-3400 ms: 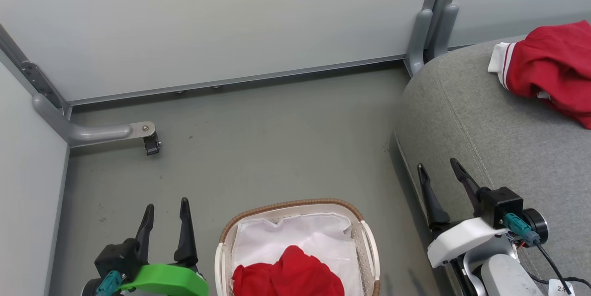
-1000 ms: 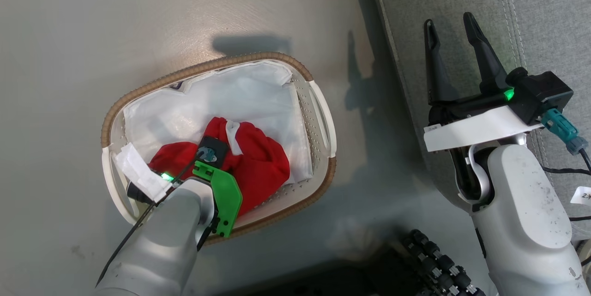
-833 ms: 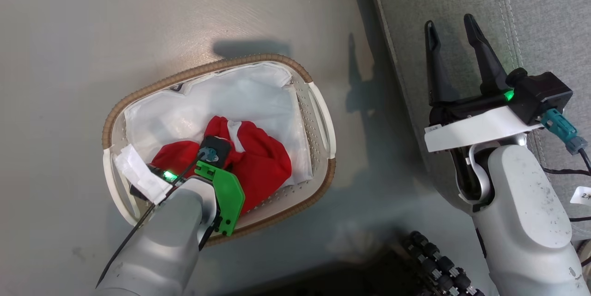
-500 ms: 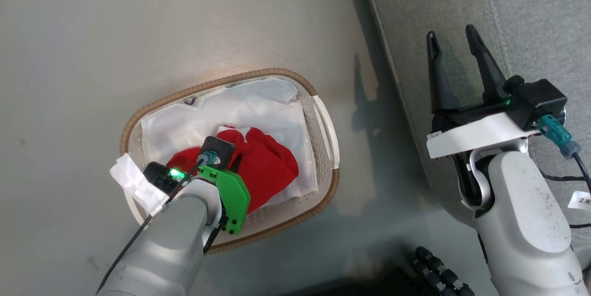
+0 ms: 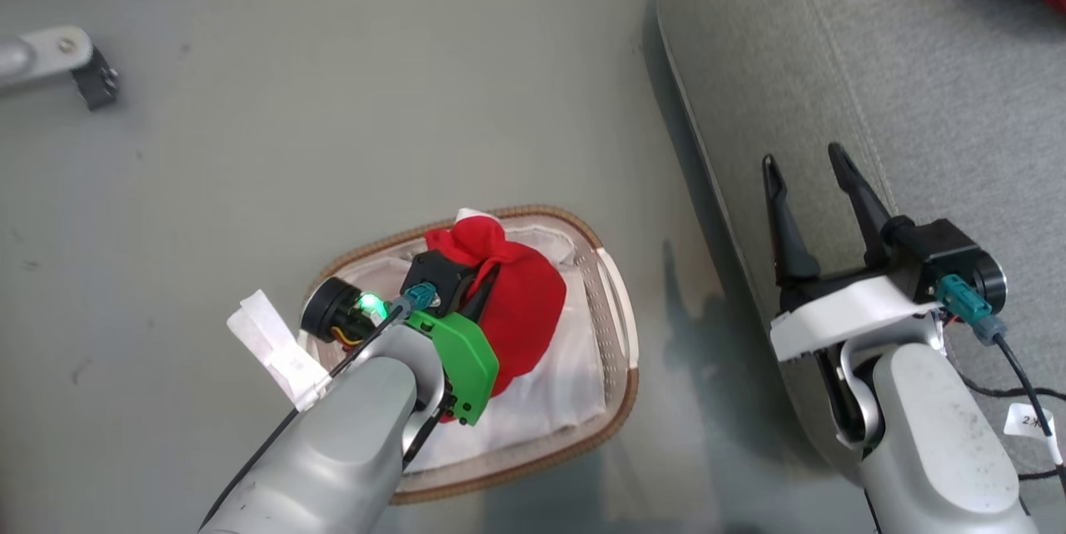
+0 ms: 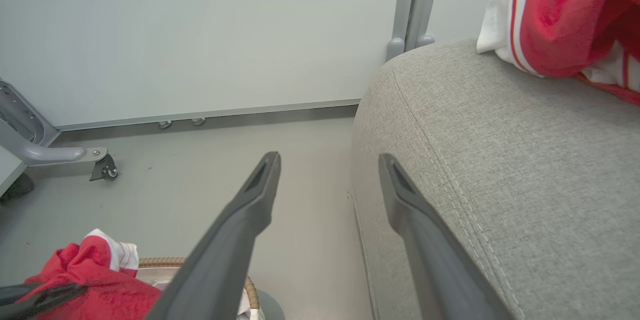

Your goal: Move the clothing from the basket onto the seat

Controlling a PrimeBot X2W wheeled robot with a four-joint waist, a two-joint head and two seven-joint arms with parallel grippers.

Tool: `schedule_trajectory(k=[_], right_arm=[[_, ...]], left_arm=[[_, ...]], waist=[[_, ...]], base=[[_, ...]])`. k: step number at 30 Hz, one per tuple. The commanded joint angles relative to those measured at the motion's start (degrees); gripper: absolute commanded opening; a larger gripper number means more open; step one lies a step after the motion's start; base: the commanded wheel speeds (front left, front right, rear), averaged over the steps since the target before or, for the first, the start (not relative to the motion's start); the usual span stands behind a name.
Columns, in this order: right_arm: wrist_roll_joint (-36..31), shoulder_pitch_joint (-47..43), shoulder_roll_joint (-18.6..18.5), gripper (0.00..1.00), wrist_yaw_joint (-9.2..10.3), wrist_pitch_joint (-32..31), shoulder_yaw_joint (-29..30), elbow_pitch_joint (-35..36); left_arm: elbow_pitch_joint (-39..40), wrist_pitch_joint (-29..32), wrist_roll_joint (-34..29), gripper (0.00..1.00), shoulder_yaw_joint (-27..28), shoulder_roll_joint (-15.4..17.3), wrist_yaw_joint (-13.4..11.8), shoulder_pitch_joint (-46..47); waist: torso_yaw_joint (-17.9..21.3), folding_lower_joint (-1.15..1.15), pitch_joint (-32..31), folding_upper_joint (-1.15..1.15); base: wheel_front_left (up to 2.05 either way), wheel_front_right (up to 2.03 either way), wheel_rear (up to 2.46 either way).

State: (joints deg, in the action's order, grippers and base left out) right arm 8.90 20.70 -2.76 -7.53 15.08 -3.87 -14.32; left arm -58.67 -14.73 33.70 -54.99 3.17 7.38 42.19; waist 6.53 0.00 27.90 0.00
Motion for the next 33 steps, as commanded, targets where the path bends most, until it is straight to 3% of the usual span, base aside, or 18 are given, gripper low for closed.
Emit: schedule_trajectory(k=[1, 16, 24, 33], right_arm=[[-0.35, -1.47, -0.23, 1.00, 0.08, 0.14, -0.04, -0.48], [-0.80, -7.59, -0.22, 1.00, 0.08, 0.14, -1.70, -3.33], [-0.31, -6.99, -0.22, 1.00, 0.08, 0.14, -3.70, -3.59], [-0.50, -3.30, -0.21, 1.00, 0.08, 0.14, -8.27, -3.68]], left_arm=[[1.10, -0.39, 0.44, 0.00, -0.28, 0.56, 0.17, -0.67], [17.47, 0.36, -0.14, 0.00, -0.56, 8.22, 0.16, 5.56], [26.76, 5.32, -0.33, 0.00, 1.02, 12.44, -1.05, 11.55], [33.76, 9.29, 0.30, 0.00, 3.02, 14.88, -2.77, 16.50]], waist=[[-3.42, 0.00, -8.46, 0.00], [-4.34, 0.00, -22.06, 0.00], [-3.85, 0.00, -23.80, 0.00], [-2.91, 0.00, -23.76, 0.00]], base=[[0.00, 0.00, 0.00], [0.00, 0.00, 0.00], [0.00, 0.00, 0.00], [0.00, 0.00, 0.00]])
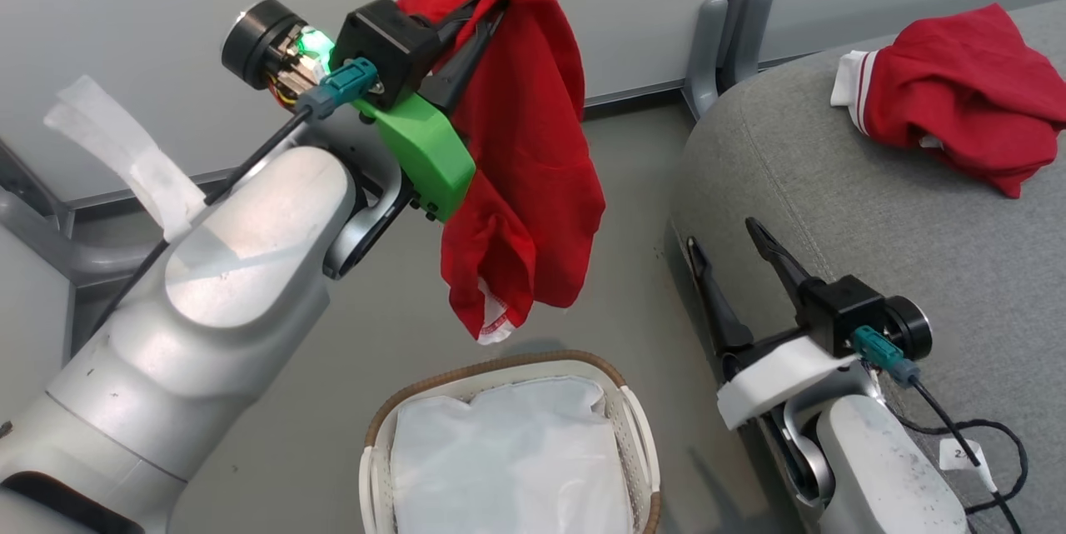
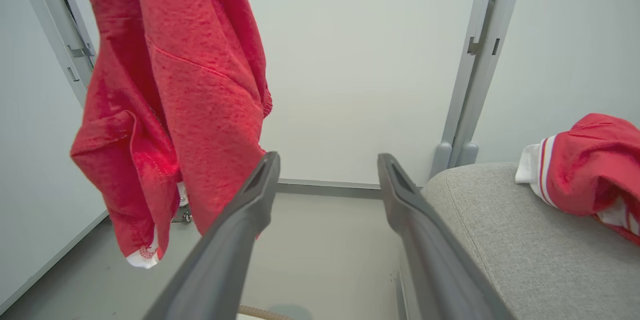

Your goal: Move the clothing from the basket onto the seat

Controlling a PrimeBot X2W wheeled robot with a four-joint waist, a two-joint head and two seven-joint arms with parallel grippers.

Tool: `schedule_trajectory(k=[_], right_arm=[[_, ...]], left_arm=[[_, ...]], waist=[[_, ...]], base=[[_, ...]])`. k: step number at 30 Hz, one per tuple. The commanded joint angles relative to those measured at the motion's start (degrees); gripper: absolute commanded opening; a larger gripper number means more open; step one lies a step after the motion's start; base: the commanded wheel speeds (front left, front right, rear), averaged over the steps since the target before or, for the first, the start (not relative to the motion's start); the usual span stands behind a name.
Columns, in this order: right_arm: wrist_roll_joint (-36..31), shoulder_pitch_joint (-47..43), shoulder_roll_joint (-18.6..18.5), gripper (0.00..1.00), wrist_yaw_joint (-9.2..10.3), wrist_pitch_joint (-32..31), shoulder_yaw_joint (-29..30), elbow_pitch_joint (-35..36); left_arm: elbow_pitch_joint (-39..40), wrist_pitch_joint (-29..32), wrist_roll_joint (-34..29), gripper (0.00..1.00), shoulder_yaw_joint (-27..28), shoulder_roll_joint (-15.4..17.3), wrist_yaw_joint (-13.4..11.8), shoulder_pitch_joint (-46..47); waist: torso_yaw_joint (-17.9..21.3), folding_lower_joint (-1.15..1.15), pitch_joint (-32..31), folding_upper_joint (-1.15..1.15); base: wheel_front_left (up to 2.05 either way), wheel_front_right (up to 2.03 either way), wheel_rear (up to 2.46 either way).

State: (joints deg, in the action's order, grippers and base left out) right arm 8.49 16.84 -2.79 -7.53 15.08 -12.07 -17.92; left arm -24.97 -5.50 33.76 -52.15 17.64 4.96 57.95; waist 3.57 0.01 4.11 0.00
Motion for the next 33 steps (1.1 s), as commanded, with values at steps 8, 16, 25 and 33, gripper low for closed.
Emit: schedule_trajectory(k=[8, 16, 25, 33], right_arm=[[-0.35, 5.16, -0.21, 1.00, 0.08, 0.14, -6.56, -1.50], [0.21, 10.77, -0.20, 1.00, 0.08, 0.14, -10.30, -3.07], [-0.19, 15.47, -0.20, 1.00, 0.08, 0.13, -12.34, -6.91], [1.84, 17.48, -0.20, 1.00, 0.08, 0.13, -15.36, -9.96]], left_arm=[[3.50, 2.29, -0.01, 0.00, -0.73, -0.07, -0.57, 2.14], [5.64, 3.37, 0.35, 0.00, -2.06, -1.60, -0.66, 2.22], [8.47, 3.94, 0.56, 0.00, -3.37, -3.54, -0.29, 3.04], [11.67, 4.29, 1.39, 0.00, -4.07, -4.15, -0.28, 2.24]], waist=[[-0.35, -0.01, -0.17, 0.00], [-1.80, -0.01, -1.30, 0.00], [-4.16, -0.01, -2.00, 0.00], [-5.65, -0.01, -2.20, 0.00]], base=[[0.00, 0.00, 0.00], [0.00, 0.00, 0.00], [0.00, 0.00, 0.00], [0.00, 0.00, 0.00]])
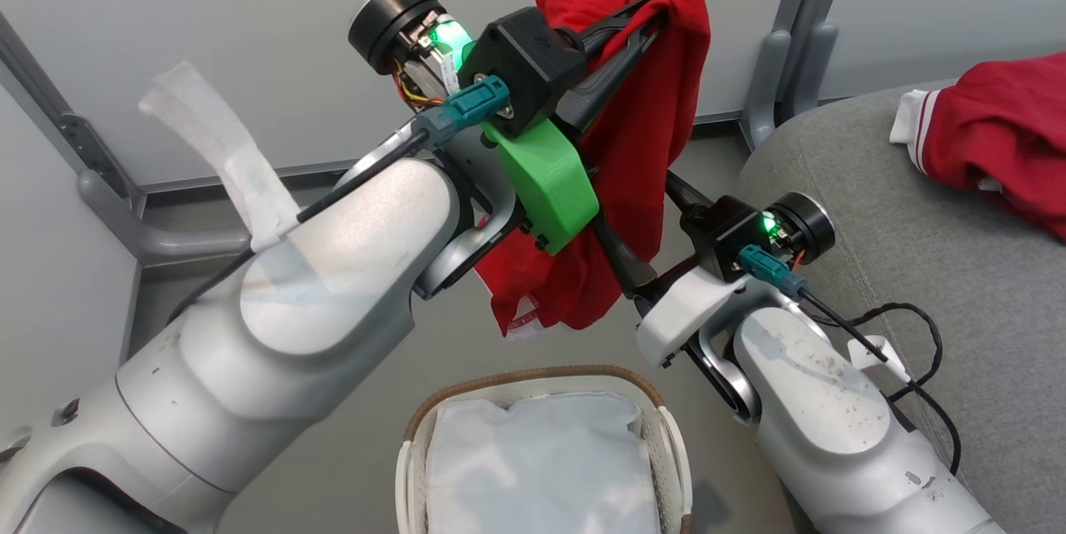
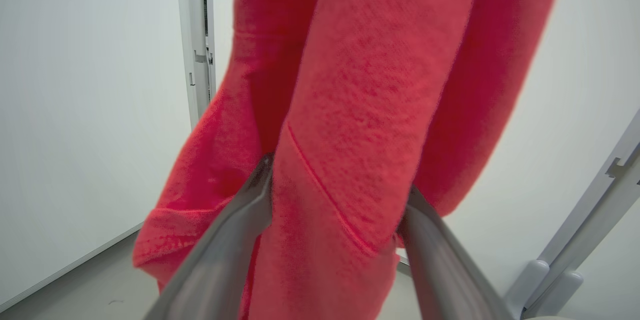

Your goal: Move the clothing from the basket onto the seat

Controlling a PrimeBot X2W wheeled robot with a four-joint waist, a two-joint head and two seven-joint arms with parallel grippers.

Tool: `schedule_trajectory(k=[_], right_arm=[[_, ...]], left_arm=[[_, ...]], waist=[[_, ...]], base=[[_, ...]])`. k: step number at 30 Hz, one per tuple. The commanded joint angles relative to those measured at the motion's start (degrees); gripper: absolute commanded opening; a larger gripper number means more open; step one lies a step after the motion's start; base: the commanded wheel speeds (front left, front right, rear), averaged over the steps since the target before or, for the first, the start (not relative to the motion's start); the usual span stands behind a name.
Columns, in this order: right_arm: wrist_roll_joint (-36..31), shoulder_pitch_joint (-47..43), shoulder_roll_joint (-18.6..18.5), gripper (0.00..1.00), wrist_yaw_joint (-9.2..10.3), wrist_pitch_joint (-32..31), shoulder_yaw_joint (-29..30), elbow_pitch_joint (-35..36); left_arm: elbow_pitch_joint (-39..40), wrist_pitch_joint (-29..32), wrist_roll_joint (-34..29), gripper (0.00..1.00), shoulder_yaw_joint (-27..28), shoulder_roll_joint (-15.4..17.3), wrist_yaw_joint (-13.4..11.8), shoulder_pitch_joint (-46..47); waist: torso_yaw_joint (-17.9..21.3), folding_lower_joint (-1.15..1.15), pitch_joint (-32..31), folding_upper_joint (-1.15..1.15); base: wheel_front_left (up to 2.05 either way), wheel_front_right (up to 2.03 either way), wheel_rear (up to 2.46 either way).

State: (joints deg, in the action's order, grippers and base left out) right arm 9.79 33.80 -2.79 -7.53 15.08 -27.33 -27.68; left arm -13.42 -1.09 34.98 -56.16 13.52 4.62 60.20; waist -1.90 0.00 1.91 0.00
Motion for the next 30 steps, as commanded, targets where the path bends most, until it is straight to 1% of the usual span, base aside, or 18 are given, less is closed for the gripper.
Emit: schedule_trajectory(k=[1, 2, 3, 11, 12, 13, 14, 15, 16, 17, 23, 30], right_arm=[[0.58, 0.77, -0.20, 0.42, 0.08, 0.13, -0.27, -0.42], [0.71, 0.97, -0.20, 0.20, 0.08, 0.13, -0.38, -0.50], [0.88, 1.16, -0.19, 0.00, 0.08, 0.13, -0.53, -0.49], [0.01, 0.41, -0.20, 0.00, 0.08, 0.13, 0.92, 0.55], [-0.20, 0.23, -0.20, 0.00, 0.08, 0.13, 1.21, 0.69], [-0.43, -0.05, -0.20, 0.00, 0.08, 0.13, 1.58, 0.91], [-0.48, -0.24, -0.20, 0.00, 0.08, 0.13, 1.87, 1.00], [-0.64, -0.48, -0.20, 0.00, 0.08, 0.13, 2.29, 1.17], [-0.82, -0.59, -0.20, 0.00, 0.08, 0.13, 2.70, 1.31], [-0.94, -0.71, -0.20, 0.00, 0.08, 0.13, 3.31, 1.53], [-1.86, -1.72, -0.19, 0.00, 0.08, 0.13, 5.93, 2.40], [-3.09, -2.98, -0.19, 0.00, 0.08, 0.13, 8.11, 3.22]], left_arm=[[0.44, -0.07, 0.32, 0.00, -0.04, 0.15, -0.06, -0.46], [0.64, -0.04, 0.55, 0.00, 0.00, 0.33, -0.22, -0.85], [0.80, -0.12, 0.68, 0.00, 0.08, 0.66, -0.41, -1.18], [-0.72, -3.39, 2.71, 0.00, 1.90, 2.99, -2.11, -5.74], [-1.02, -4.16, 3.07, 0.23, 2.11, 3.12, -2.24, -6.55], [-1.67, -5.02, 3.44, 0.54, 2.30, 3.28, -2.27, -7.77], [-2.24, -5.62, 3.59, 0.76, 2.31, 3.44, -2.28, -8.71], [-3.00, -6.32, 3.89, 0.90, 2.23, 3.56, -2.42, -9.79], [-3.59, -6.93, 4.16, 0.97, 2.17, 3.58, -2.50, -10.64], [-4.45, -7.88, 4.39, 1.00, 2.19, 3.50, -2.65, -11.73], [-8.86, -12.23, 3.63, 1.00, 1.42, 2.68, -3.45, -17.38], [-12.76, -14.12, 3.40, 1.00, 3.05, 0.47, -3.88, -24.26]], waist=[[-0.32, 0.00, 0.06, 0.00], [-0.41, 0.00, 0.13, 0.00], [-0.51, 0.00, 0.28, 0.00], [-0.32, 0.00, 1.26, 0.00], [-0.25, 0.00, 1.35, 0.00], [-0.16, 0.00, 1.45, 0.00], [-0.09, 0.00, 1.54, 0.00], [0.01, 0.00, 1.64, 0.00], [0.08, 0.00, 1.72, 0.00], [0.17, 0.00, 1.83, 0.00], [0.41, 0.00, 2.51, 0.00], [0.50, 0.00, 2.87, 0.00]], base=[[0.00, 0.00, 0.00], [0.00, 0.00, 0.00], [0.00, 0.00, 0.00], [0.00, 0.00, 0.00], [0.00, 0.00, 0.00], [0.00, 0.00, 0.00], [0.00, 0.00, 0.00], [0.00, 0.00, 0.00], [0.00, 0.00, 0.00], [0.00, 0.00, 0.00], [0.00, 0.00, 0.00], [0.00, 0.00, 0.00]])
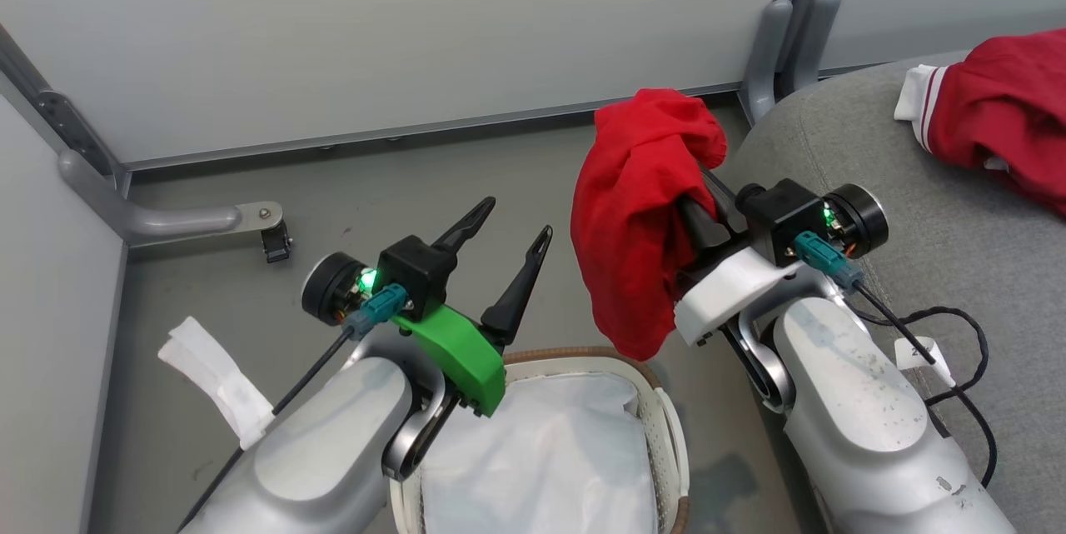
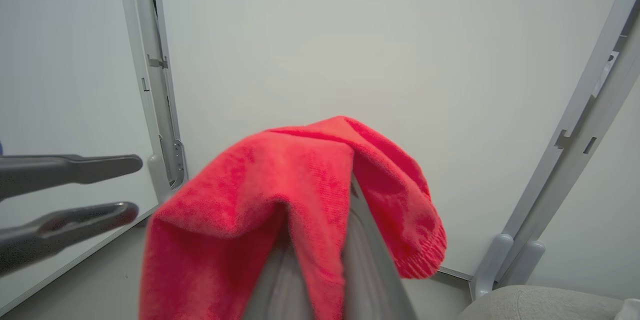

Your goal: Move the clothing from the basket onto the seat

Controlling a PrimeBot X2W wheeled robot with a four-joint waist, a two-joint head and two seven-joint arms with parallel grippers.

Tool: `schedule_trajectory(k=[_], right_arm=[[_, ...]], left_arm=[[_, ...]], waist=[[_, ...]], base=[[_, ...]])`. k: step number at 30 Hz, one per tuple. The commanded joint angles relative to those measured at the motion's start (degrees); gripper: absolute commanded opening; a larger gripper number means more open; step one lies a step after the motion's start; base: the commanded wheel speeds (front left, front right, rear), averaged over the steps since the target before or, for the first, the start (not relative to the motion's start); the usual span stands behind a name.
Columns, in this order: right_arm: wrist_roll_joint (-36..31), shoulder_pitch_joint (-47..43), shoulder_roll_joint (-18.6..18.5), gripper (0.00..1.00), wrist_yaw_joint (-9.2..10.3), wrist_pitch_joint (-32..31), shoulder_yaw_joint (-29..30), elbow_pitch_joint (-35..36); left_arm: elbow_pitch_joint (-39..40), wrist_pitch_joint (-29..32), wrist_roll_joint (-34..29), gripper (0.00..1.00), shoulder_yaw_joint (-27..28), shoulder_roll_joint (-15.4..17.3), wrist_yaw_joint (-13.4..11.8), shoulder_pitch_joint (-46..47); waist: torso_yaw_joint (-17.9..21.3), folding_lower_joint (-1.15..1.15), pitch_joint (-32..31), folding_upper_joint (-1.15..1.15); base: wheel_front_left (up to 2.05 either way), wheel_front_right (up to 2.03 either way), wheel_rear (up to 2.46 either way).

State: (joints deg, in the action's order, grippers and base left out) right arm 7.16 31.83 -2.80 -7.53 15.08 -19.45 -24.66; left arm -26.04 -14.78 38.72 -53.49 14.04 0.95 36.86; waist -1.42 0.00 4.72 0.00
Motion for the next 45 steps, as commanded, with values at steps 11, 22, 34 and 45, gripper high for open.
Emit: schedule_trajectory(k=[11, 22, 34, 45], right_arm=[[-1.12, -2.40, -0.19, 0.00, 0.08, 0.13, 5.07, 0.97], [-4.23, -2.97, -0.17, 0.00, 0.08, 0.13, 10.34, 2.81], [-3.38, -4.55, -0.13, 0.00, 0.08, 0.13, 13.42, 4.46], [-2.19, -4.82, -0.13, 0.00, 0.08, 0.13, 14.87, 5.29]], left_arm=[[1.15, -0.43, -6.39, 1.00, 9.70, -2.43, 0.32, -8.86], [2.29, -0.36, -12.66, 1.00, 14.25, -4.59, 2.65, -10.11], [0.12, -0.37, -16.91, 1.00, 14.87, -5.85, 4.46, -7.34], [-1.40, -0.38, -19.07, 1.00, 13.99, -6.46, 5.63, -5.46]], waist=[[2.20, 0.00, 1.56, 0.00], [11.26, 0.00, 4.86, 0.00], [25.49, 0.00, 10.53, 0.00], [28.86, 0.00, 14.20, 0.00]], base=[[0.00, 0.00, 0.00], [0.00, 0.00, 0.00], [0.00, 0.00, 0.00], [0.00, 0.00, 0.00]])
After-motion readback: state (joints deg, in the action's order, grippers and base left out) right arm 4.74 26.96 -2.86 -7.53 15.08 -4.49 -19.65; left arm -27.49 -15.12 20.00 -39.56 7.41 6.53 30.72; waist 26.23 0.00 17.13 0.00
